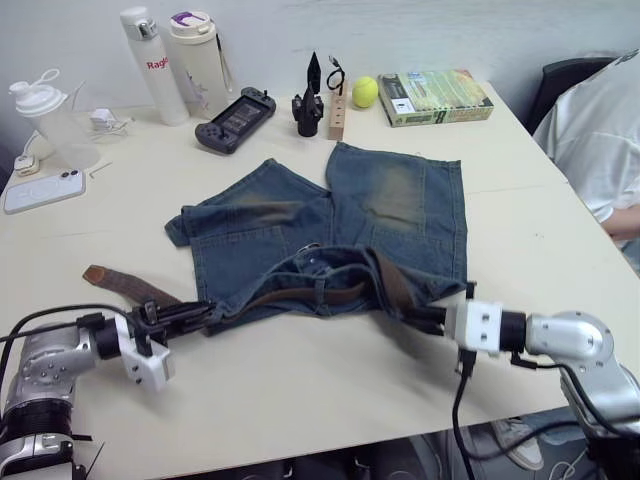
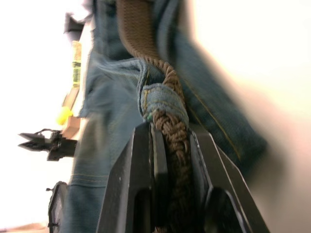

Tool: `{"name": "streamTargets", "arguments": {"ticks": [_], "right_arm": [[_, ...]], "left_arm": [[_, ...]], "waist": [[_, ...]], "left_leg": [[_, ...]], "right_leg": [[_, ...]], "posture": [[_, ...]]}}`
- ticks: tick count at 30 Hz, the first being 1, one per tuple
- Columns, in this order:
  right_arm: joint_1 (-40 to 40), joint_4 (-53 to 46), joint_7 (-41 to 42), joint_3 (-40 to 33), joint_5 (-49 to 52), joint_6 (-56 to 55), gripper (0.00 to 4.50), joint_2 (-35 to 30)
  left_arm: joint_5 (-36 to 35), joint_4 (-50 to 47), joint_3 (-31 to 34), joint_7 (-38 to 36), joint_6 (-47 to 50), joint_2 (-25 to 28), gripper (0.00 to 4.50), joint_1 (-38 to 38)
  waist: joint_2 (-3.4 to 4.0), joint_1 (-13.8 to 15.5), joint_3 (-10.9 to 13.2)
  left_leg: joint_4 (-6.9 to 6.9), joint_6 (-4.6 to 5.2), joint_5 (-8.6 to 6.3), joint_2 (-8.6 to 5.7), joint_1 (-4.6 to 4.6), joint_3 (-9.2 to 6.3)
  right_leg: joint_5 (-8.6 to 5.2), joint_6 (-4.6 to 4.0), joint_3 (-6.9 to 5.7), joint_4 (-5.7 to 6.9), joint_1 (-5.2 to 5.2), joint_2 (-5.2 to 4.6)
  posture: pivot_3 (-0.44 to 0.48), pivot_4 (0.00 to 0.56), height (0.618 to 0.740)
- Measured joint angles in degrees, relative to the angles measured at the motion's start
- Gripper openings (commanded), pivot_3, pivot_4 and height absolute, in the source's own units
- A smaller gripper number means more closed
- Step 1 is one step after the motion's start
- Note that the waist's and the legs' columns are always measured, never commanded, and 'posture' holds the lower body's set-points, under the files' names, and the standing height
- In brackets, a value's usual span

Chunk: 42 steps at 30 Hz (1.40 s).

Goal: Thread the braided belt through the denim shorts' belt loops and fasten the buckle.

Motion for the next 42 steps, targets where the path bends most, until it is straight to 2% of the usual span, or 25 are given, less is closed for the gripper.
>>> {"name": "streamTargets", "arguments": {"ticks": [3,6,8,10,12,13,17,19,21,26,30,32,34,39,40,42], "right_arm": [[6.2,-1.6,1.4,1.3,-2.8,-7.4,0.0,-2.5],[10.0,-1.7,2.4,2.6,-4.9,-9.1,0.0,-5.7],[12.4,-2.7,2.9,2.6,-5.3,-8.4,0.0,-7.3],[13.8,-4.1,3.3,2.5,-5.7,-7.2,0.0,-8.4],[14.6,-5.5,3.3,2.5,-5.7,-4.8,0.97,-9.3],[15.0,-6.5,3.3,2.5,-5.7,-2.5,1.27,-9.9],[14.9,-7.9,3.0,2.5,-5.5,1.7,2.96,-10.3],[15.2,-8.0,3.2,2.3,-5.4,3.7,3.63,-12.9],[15.2,-8.0,3.3,2.2,-5.5,3.8,4.43,-13.5],[15.4,-8.3,3.5,1.3,-5.4,3.7,4.43,-15.3],[15.6,-8.6,5.0,0.1,-4.4,4.4,4.43,-16.8],[14.0,-8.6,6.2,-0.1,-1.8,6.8,4.43,-16.8],[9.8,-9.7,7.8,-3.7,7.4,14.7,4.43,-16.9],[6.9,-12.5,9.9,-7.3,19.4,23.6,4.43,-18.4],[6.4,-13.2,11.2,-8.9,25.1,28.3,4.43,-19.5],[-0.7,-13.6,10.9,-11.8,39.5,38.0,4.43,-19.8]], "left_arm": [[6.3,8.1,1.5,2.1,-11.8,1.8,0.28,0.1],[8.5,12.0,1.6,2.6,-16.9,2.6,0.28,0.0],[10.2,13.2,1.6,3.4,-19.1,3.5,1.28,0.0],[12.7,13.7,1.7,5.4,-19.6,4.4,1.9,0.0],[14.5,15.3,1.6,7.2,-19.7,4.7,2.61,0.4],[15.1,16.0,1.6,8.2,-19.7,5.1,2.93,0.7],[14.6,18.0,0.9,10.5,-19.6,7.9,4.43,1.4],[13.7,18.0,-0.7,15.2,-19.6,9.9,4.5,3.2],[12.5,18.1,-2.0,15.7,-19.6,11.1,4.5,3.7],[9.9,17.2,-7.6,17.3,-19.0,16.3,4.5,5.9],[2.3,12.8,-14.1,16.6,-13.4,20.5,4.5,9.5],[-4.0,8.2,-17.7,13.8,-7.8,23.2,4.5,11.9],[-15.2,-1.7,-22.9,5.8,4.1,28.8,4.5,16.0],[-25.4,-9.0,-25.1,-2.6,16.8,32.9,4.5,18.7],[-29.9,-11.7,-25.1,-5.0,21.9,34.1,4.5,19.3],[-40.5,-16.7,-23.1,-9.5,38.2,34.9,4.5,16.9]], "waist": [[0.0,0.0,0.0],[-0.03,-0.3,0.0],[-0.03,-0.4,0.0],[-0.12,-0.5,-0.1],[-0.1,-0.6,-0.1],[-0.11,-0.6,-0.1],[-0.12,-0.5,-0.2],[-0.21,-0.5,-0.4],[-0.15,-0.5,-0.5],[0.15,-0.8,-0.6],[0.35,-0.6,-0.7],[0.4,-0.7,-0.7],[0.53,-0.7,-0.5],[0.59,-0.5,-0.4],[0.58,-0.3,-0.3],[0.56,-0.3,-0.3]], "left_leg": [[-0.05,0.01,-0.01,0.01,0.11,0.04],[-0.08,0.02,-0.01,0.04,0.11,0.03],[-0.1,0.02,-0.01,0.04,0.14,0.03],[-0.22,0.0,-0.02,0.07,0.39,0.05],[-0.38,0.0,-0.07,0.08,0.83,0.09],[-0.41,-0.04,-0.24,0.2,1.11,0.06],[-0.39,-0.07,-0.3,0.23,1.11,-0.02],[-0.31,0.01,-0.36,0.19,1.12,-0.01],[-0.32,-0.01,-0.38,0.2,1.12,-0.01],[-0.38,-0.07,-0.47,0.24,1.16,0.03],[-0.36,-0.03,-0.49,0.23,1.12,0.05],[-0.31,-0.02,-0.49,0.22,1.11,0.06],[-0.28,-0.01,-0.51,0.25,1.07,0.06],[-0.28,-0.02,-0.5,0.25,0.94,-0.03],[-0.24,0.0,-0.5,0.21,0.93,-0.06],[-0.18,0.02,-0.5,0.21,0.93,-0.12]], "right_leg": [[0.0,0.0,0.0,0.0,0.07,-0.05],[0.0,0.0,0.0,-0.02,0.07,-0.06],[0.0,0.0,0.01,-0.01,0.07,-0.08],[0.0,0.0,-0.01,-0.03,0.24,-0.07],[0.0,0.0,-0.01,-0.15,0.62,-0.1],[-0.02,-0.02,0.0,-0.55,0.94,-0.07],[-0.02,-0.04,0.12,-0.6,0.98,-0.18],[-0.02,-0.03,0.13,-0.61,1.04,-0.25],[-0.02,-0.03,0.14,-0.61,1.03,-0.25],[-0.02,-0.04,0.13,-0.61,0.99,-0.2],[-0.02,-0.03,0.12,-0.59,1.0,-0.2],[-0.02,-0.03,0.15,-0.61,0.99,-0.21],[-0.02,-0.04,0.16,-0.68,0.96,-0.2],[-0.04,-0.06,0.1,-0.67,0.93,-0.17],[-0.03,-0.05,0.1,-0.7,0.97,-0.2],[-0.02,-0.04,0.12,-0.7,0.99,-0.21]], "posture": [[0.0,0.15,0.72],[0.0,0.15,0.72],[0.0,0.15,0.72],[0.0,0.15,0.72],[0.0,0.15,0.72],[0.0,0.15,0.72],[0.0,0.15,0.72],[0.0,0.15,0.72],[0.0,0.15,0.72],[0.0,0.15,0.72],[0.0,0.15,0.72],[0.0,0.15,0.72],[0.0,0.15,0.72],[0.0,0.15,0.72],[0.0,0.15,0.72],[0.0,0.15,0.72]]}}
